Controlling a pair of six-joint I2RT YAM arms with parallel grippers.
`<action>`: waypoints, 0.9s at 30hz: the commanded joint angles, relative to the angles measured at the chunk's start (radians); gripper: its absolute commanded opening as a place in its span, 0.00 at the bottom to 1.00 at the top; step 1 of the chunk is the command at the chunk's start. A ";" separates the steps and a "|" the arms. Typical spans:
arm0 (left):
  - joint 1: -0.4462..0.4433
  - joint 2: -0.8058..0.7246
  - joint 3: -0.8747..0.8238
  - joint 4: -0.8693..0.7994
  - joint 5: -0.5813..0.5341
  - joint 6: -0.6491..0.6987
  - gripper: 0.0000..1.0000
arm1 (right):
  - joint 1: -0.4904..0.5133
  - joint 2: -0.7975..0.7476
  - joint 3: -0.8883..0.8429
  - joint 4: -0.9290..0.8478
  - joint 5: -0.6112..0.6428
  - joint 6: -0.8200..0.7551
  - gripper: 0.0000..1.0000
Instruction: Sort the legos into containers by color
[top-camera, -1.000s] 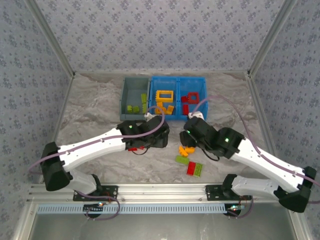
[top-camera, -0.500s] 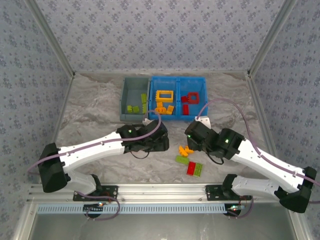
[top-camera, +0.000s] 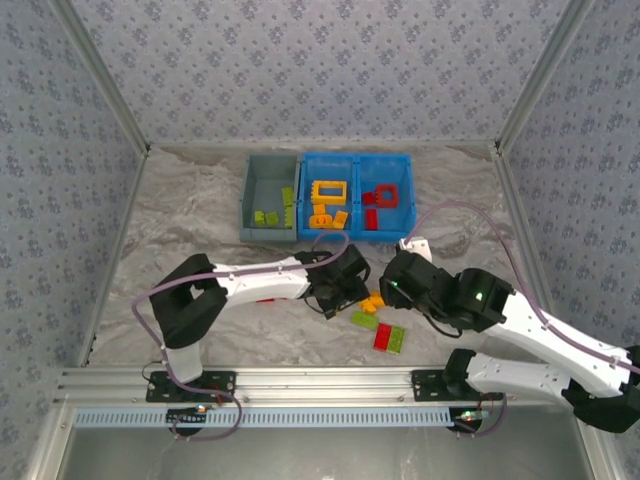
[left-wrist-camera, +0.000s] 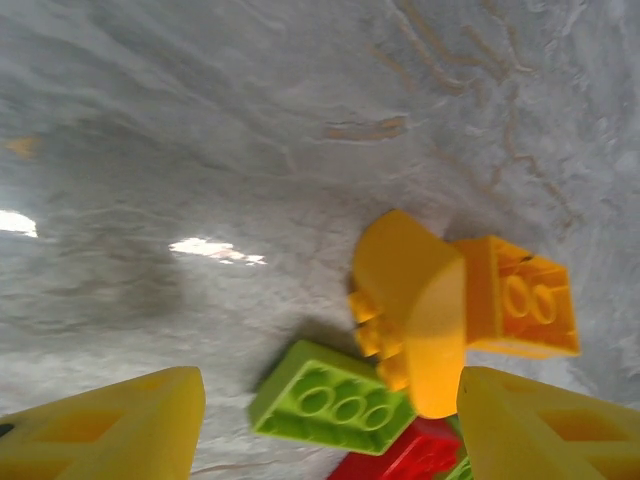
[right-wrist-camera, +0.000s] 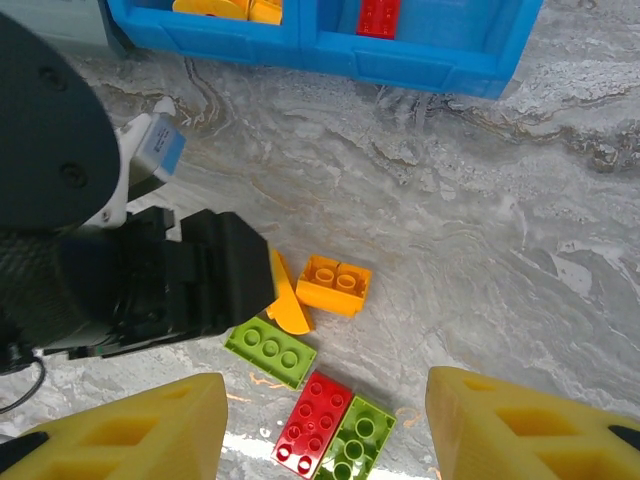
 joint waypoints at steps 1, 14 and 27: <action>0.015 0.034 0.051 0.036 0.024 -0.073 0.67 | 0.011 -0.014 -0.013 -0.040 0.027 0.027 0.58; 0.023 0.116 0.097 0.022 0.029 -0.084 0.51 | 0.017 -0.006 -0.023 -0.008 0.025 0.020 0.58; 0.026 0.159 0.130 0.018 0.039 -0.073 0.36 | 0.026 0.001 -0.028 0.003 0.025 0.030 0.58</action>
